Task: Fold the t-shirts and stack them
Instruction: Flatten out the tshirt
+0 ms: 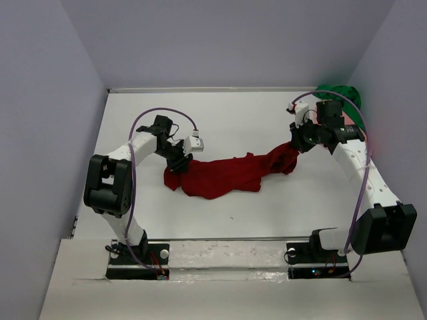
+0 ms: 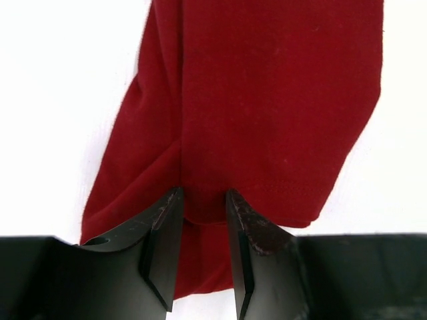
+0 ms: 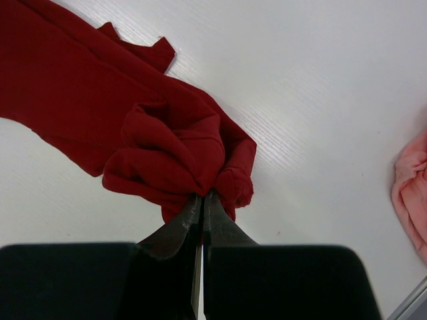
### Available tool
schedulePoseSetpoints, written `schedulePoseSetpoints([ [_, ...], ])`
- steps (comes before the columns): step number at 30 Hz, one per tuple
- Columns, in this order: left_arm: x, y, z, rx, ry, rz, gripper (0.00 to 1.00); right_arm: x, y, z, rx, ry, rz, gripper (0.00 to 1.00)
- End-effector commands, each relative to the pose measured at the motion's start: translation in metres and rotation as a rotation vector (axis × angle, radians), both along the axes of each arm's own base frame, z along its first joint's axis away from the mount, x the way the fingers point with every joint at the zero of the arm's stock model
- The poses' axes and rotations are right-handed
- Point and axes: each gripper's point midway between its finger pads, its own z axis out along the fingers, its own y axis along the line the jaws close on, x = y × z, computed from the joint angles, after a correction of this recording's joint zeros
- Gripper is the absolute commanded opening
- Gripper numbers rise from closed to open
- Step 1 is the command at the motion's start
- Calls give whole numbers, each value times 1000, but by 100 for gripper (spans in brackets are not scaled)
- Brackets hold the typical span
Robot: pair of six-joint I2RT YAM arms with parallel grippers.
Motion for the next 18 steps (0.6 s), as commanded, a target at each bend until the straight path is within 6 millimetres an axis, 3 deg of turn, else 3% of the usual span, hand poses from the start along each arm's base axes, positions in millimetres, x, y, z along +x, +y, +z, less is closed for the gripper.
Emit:
schedulePoseSetpoints([
  [1,-6,-3,9,-24,23,-46,42,12,0,15,15,-69,-10,0],
  [8,-14,4,2,8,53,-69,39,13,-2,12,9,-62,-15,0],
  [11,-16,3,3,6,54,-71,23,13,-1,12,10,-60,-14,0],
  [14,-14,3,5,4,48,-66,0,13,-2,11,8,-56,-15,0],
  [18,-14,2,10,3,56,-62,0,11,-2,11,9,-54,-14,0],
])
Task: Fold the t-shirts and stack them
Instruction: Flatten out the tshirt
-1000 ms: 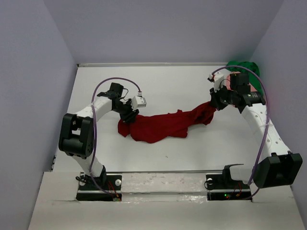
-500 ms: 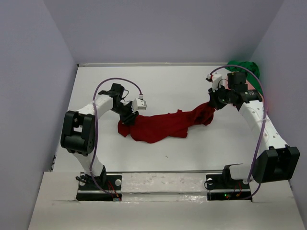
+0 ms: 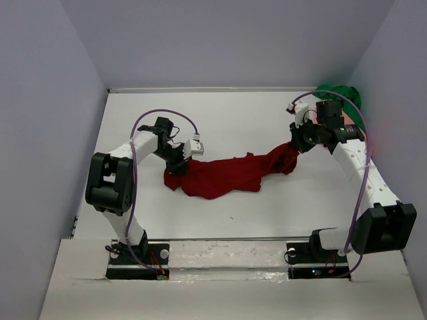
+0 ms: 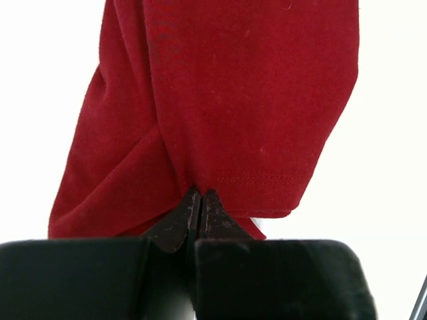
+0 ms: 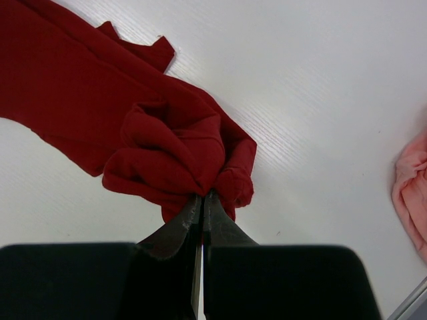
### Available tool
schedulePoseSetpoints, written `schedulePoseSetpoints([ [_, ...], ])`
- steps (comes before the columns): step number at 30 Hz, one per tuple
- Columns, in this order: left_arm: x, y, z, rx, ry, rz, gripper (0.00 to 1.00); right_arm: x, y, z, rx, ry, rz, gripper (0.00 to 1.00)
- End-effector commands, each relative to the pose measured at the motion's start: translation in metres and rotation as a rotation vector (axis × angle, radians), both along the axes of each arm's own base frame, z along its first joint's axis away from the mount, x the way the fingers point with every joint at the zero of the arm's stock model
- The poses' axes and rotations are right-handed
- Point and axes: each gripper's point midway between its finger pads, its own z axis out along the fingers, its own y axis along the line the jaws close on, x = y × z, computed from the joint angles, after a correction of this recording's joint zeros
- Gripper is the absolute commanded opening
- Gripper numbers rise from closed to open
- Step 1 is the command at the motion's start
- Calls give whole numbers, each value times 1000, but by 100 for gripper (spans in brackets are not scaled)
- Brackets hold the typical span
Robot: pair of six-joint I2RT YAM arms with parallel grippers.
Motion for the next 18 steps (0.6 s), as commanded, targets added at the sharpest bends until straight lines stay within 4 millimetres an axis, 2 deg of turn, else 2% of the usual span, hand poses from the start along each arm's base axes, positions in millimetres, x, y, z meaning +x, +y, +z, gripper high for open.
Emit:
schedulePoseSetpoints([
  [1,6,-2,20,-21,-22,0,0,11,-2,12,9,-60,-14,0],
  [4,13,-2,35,-27,-80,29,0,11,-2,13,7,-62,-16,0],
  [7,22,-3,66,-53,-180,82,0,10,-3,17,7,-68,-17,0],
  [8,23,-4,86,-74,-235,95,0,9,-1,20,12,-71,-11,0],
  [9,22,-5,97,-88,-256,105,0,7,0,21,15,-66,-4,0],
  [10,20,-4,116,-106,-308,115,0,5,1,22,18,-60,5,0],
  [13,10,-3,152,-135,-387,123,0,-3,9,20,49,-17,48,0],
  [17,-9,4,174,-125,-444,135,0,-13,11,10,55,55,70,0],
  [18,-15,7,172,-116,-441,142,0,-16,10,7,49,74,67,0],
])
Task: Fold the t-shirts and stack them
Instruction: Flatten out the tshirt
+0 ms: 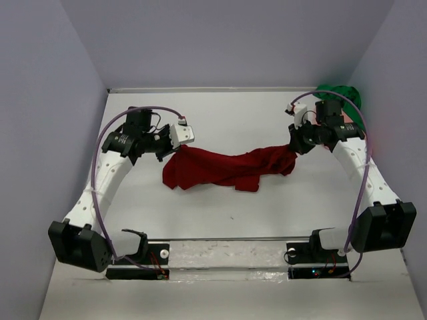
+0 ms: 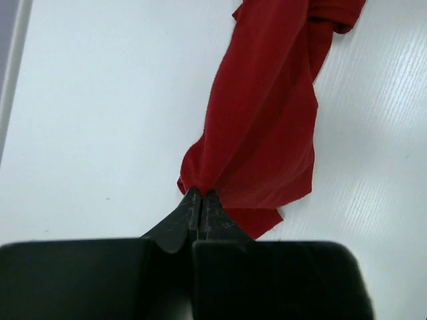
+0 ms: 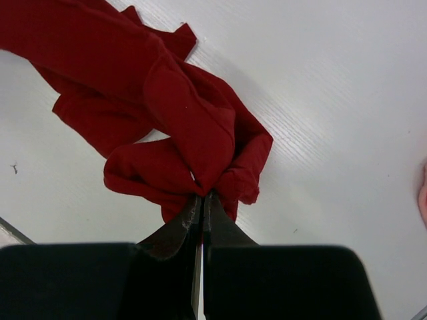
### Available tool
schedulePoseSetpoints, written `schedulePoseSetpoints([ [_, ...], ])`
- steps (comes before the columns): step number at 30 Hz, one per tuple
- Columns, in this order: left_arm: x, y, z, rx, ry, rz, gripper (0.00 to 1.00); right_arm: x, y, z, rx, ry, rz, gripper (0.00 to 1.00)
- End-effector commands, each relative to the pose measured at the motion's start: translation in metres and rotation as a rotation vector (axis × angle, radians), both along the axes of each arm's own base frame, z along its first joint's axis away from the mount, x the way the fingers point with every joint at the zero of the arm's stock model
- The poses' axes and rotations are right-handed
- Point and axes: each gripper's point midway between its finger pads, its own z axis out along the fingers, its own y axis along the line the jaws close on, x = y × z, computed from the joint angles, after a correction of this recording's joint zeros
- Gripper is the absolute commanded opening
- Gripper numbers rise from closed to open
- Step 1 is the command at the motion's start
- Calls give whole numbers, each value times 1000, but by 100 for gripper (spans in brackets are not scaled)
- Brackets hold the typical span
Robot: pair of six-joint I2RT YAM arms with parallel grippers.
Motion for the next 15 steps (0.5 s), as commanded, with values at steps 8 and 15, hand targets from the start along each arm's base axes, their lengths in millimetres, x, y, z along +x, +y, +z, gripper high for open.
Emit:
schedulePoseSetpoints([
  [8,-47,26,17,13,-72,109,0,3,-10,-26,-58,112,-1,0],
  [15,-57,25,15,-21,-53,130,0,62,-7,-33,-62,98,-23,0],
])
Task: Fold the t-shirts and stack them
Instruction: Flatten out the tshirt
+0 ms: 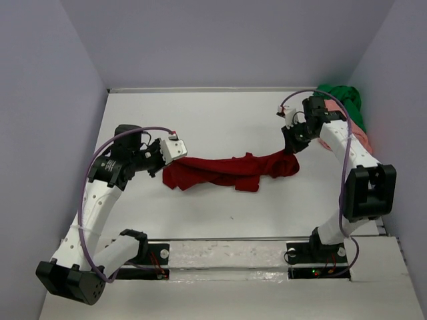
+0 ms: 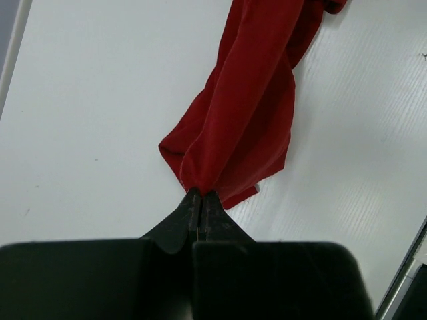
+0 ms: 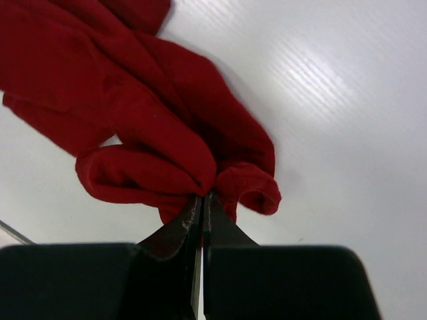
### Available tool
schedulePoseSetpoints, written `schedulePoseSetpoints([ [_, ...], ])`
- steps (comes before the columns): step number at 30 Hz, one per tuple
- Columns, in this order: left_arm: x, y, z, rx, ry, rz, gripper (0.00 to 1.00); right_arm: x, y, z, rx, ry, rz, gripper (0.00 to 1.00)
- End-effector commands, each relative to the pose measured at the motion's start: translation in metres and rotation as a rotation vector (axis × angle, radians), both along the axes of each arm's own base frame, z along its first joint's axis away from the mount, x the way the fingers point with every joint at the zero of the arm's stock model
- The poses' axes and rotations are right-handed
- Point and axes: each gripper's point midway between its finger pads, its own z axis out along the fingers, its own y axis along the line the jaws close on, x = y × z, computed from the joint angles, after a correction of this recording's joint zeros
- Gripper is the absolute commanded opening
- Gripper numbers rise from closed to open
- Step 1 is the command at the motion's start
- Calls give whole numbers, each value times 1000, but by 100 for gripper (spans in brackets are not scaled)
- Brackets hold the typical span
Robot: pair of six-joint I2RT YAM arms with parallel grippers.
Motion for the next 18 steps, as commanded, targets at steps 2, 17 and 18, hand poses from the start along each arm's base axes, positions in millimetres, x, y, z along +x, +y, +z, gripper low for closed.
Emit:
schedulePoseSetpoints([
  [2,-7,-1,-1,-30,19,25,0,60,-2,25,-8,-126,-26,0],
  [17,-10,5,-8,-26,35,68,0,-2,68,-15,131,183,236,0],
  [18,-10,4,-9,-26,36,65,0,-15,73,-17,134,217,256,0],
])
